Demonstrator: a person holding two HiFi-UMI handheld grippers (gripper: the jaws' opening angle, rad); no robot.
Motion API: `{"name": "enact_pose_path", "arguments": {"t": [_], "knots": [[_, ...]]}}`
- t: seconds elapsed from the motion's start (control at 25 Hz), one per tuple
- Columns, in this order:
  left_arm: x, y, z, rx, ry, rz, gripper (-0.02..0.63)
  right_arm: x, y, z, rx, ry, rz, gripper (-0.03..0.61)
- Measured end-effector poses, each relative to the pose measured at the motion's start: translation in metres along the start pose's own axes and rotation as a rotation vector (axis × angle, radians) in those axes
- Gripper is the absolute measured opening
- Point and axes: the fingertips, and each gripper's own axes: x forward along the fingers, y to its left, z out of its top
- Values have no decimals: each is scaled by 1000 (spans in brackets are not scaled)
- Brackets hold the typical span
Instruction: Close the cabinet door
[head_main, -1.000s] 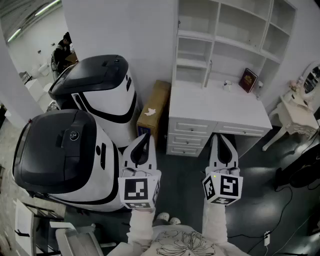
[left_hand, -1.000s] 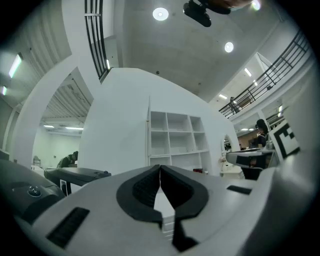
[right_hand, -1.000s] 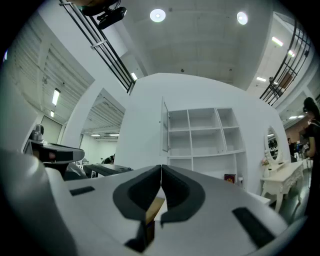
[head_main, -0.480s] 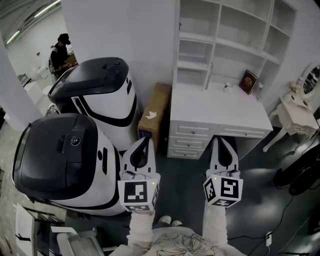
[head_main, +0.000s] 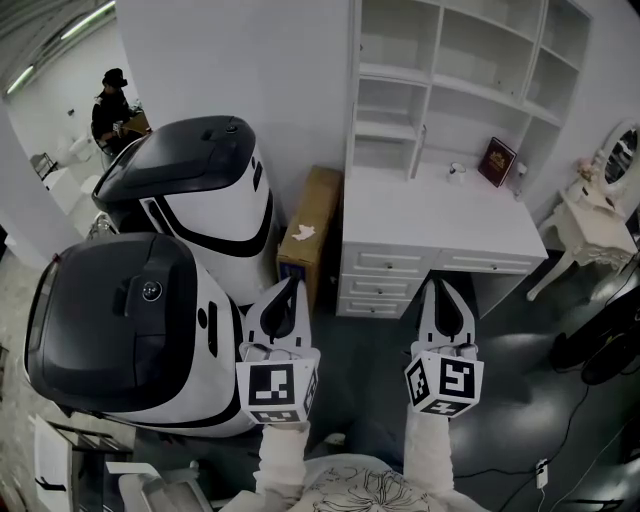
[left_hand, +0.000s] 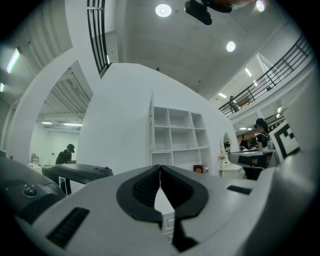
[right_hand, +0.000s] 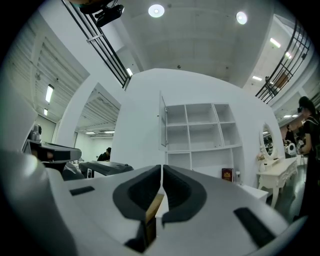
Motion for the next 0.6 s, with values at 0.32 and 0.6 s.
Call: {"name": "enact_pose_path", "arguments": {"t": [0.32,0.6], "knots": [[25,6,-7,-3,14,6,5,28,-6,-8,12,9,-1,6],[75,15,-15,-6,16,37,5,83,-20,-15,6,10,27,6]]}}
